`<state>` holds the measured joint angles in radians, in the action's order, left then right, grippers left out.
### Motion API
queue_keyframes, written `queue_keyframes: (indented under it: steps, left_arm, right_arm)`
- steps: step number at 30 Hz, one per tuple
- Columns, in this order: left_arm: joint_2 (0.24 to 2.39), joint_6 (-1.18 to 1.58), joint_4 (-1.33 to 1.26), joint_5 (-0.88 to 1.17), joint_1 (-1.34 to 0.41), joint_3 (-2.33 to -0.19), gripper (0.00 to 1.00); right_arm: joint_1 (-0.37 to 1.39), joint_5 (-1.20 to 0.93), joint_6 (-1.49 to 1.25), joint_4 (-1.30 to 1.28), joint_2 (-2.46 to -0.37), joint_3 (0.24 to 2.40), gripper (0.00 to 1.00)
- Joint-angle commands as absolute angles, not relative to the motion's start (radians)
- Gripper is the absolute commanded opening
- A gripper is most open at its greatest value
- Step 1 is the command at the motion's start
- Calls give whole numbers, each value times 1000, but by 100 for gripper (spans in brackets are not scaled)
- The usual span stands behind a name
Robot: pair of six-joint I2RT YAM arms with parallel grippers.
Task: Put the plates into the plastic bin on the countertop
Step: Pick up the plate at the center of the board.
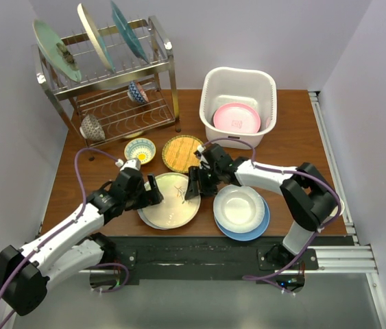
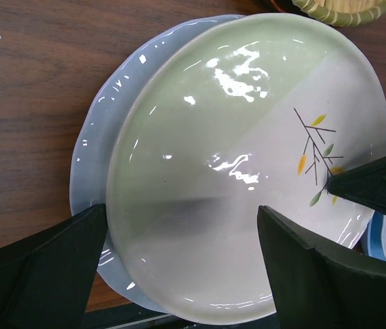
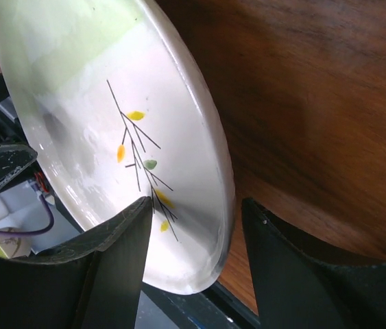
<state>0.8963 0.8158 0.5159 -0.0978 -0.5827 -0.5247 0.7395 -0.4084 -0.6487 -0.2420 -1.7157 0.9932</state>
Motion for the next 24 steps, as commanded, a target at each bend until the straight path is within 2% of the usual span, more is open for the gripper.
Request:
queue_keyframes:
  steps: [1,24]
  left_arm:
    - [890,804,446,-60,-577,-512,94]
    - [911,805,382,-12,-578,-489,94]
  right_arm:
    - [742,-443,-663,-195,-1703,985,58]
    - [703,-549,-690,-77,-1684,910,58]
